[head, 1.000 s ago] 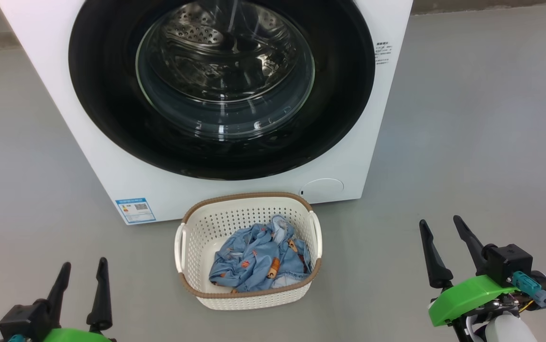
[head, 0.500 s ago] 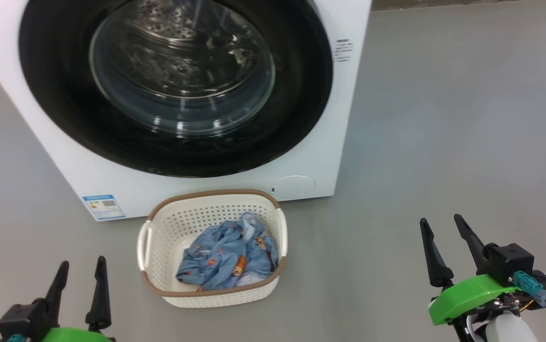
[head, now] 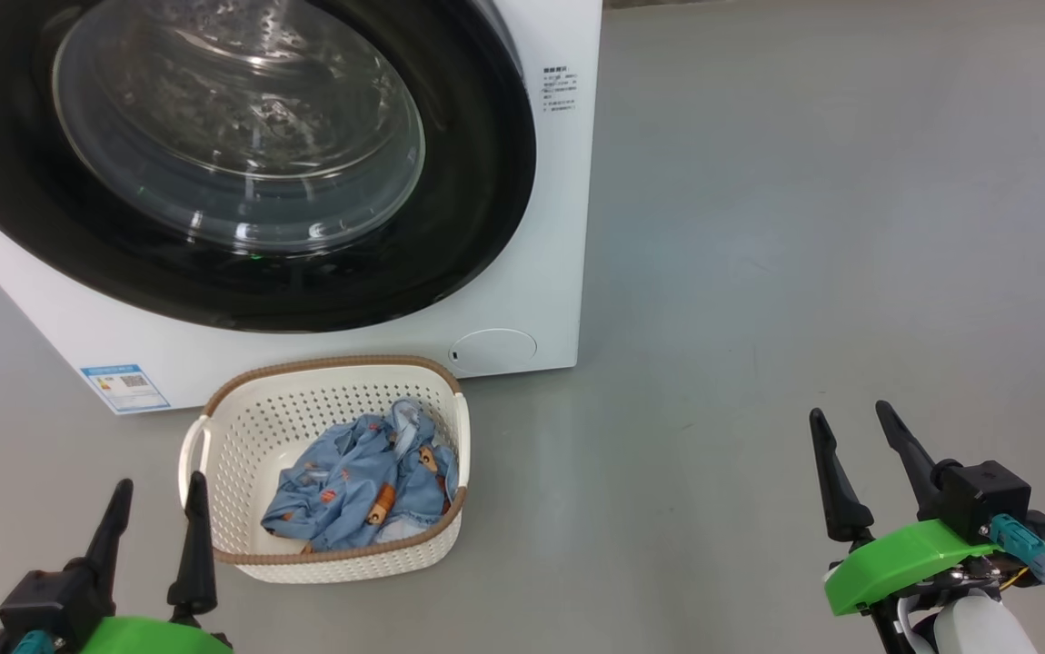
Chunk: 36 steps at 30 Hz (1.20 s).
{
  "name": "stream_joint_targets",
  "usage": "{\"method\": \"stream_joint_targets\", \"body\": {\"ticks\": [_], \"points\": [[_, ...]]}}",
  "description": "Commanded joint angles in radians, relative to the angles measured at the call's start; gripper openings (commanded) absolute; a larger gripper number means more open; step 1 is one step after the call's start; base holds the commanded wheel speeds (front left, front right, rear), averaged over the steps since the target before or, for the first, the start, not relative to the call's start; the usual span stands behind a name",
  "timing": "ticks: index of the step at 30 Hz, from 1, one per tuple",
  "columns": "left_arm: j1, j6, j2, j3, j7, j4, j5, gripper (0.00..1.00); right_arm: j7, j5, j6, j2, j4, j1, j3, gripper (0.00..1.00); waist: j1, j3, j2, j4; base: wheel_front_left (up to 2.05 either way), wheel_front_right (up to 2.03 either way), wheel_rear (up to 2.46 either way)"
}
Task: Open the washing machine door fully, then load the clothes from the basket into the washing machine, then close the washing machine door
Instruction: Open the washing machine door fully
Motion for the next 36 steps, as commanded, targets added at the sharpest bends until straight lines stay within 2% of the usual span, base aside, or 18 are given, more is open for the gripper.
{"method": "stream_joint_targets", "body": {"ticks": [1, 24, 36], "points": [[-0.035, -0.003, 0.028, 0.029, -0.01, -0.029, 0.012, 1.0, -0.012, 0.004, 0.009, 0.002, -0.028, -0.038, 0.024, 1.0, 0.0, 0.001, 0.0, 0.001, 0.21, 0.21, -0.42], [-0.026, -0.003, 0.023, 0.042, -0.01, -0.029, 0.056, 1.0, -0.012, 0.034, 0.009, 0.002, -0.02, -0.04, 0.04, 1.0, 0.0, 0.001, 0.0, 0.003, 0.01, 0.01, -0.02], [-0.017, -0.003, 0.003, 0.048, -0.01, -0.08, 0.076, 1.0, -0.012, 0.108, 0.009, 0.002, -0.034, -0.146, 0.048, 1.0, 0.0, 0.058, 0.0, 0.025, 0.0, 0.0, 0.0]]}}
